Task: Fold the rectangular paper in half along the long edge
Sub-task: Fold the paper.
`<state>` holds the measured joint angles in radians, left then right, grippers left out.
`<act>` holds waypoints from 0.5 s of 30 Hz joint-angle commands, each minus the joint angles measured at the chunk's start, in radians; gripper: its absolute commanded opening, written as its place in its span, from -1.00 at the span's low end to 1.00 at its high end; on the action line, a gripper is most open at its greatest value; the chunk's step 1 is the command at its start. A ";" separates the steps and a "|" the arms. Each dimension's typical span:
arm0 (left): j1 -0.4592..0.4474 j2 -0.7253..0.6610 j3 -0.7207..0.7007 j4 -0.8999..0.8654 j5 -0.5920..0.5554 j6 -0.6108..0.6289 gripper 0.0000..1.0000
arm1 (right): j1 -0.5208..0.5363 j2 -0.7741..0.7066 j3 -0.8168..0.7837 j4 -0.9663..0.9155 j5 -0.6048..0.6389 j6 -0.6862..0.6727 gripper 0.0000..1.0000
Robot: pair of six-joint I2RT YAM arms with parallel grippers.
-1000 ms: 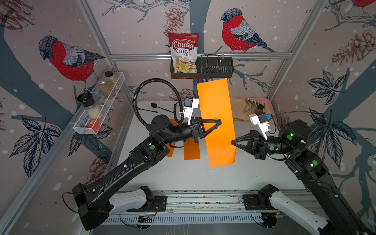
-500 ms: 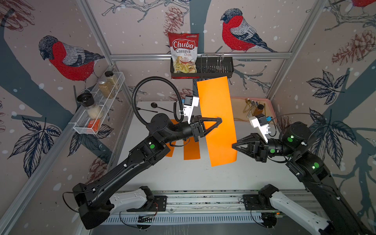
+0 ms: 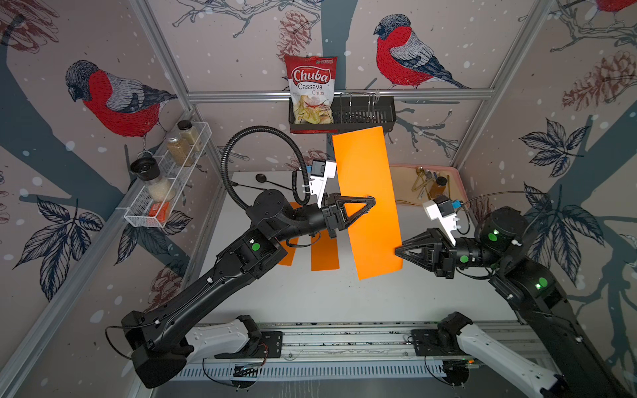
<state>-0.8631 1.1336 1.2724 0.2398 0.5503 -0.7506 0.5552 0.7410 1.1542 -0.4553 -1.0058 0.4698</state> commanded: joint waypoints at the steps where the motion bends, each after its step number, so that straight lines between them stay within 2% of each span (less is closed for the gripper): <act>1: 0.001 -0.001 0.012 0.020 0.002 0.018 -1.00 | 0.000 -0.009 0.006 -0.027 0.000 -0.027 -0.93; 2: 0.001 0.000 0.014 0.019 0.002 0.019 -1.00 | 0.000 -0.011 0.011 -0.033 0.013 -0.026 -0.71; 3: 0.002 -0.001 0.015 0.019 0.002 0.017 -1.00 | 0.000 -0.008 0.013 -0.046 0.013 -0.031 -0.66; 5: 0.001 0.001 0.015 0.021 0.002 0.018 -1.00 | -0.001 -0.009 0.012 -0.051 -0.006 -0.035 -0.96; 6: 0.002 0.003 0.017 0.021 0.002 0.016 -1.00 | 0.000 -0.013 0.011 -0.052 -0.007 -0.036 -1.00; 8: 0.001 0.005 0.019 0.022 0.002 0.016 -1.00 | 0.000 -0.020 0.017 -0.060 -0.002 -0.036 -1.00; 9: 0.001 0.004 0.020 0.023 0.002 0.016 -1.00 | 0.000 -0.020 0.023 -0.073 0.012 -0.039 -0.79; 10: 0.002 0.005 0.021 0.022 0.002 0.017 -1.00 | 0.000 -0.017 0.028 -0.088 0.009 -0.045 -0.75; 11: 0.001 0.005 0.021 0.022 0.003 0.017 -1.00 | 0.000 -0.017 0.026 -0.093 0.000 -0.049 -0.82; 12: 0.002 0.005 0.022 0.020 0.001 0.019 -1.00 | 0.000 -0.018 0.023 -0.099 -0.001 -0.053 -0.98; 15: 0.001 0.006 0.026 0.019 0.002 0.019 -1.00 | 0.002 -0.032 0.017 -0.097 -0.002 -0.049 -1.00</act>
<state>-0.8642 1.1397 1.2861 0.2264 0.5510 -0.7410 0.5556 0.7162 1.1721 -0.5407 -1.0008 0.4404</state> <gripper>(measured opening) 0.048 0.071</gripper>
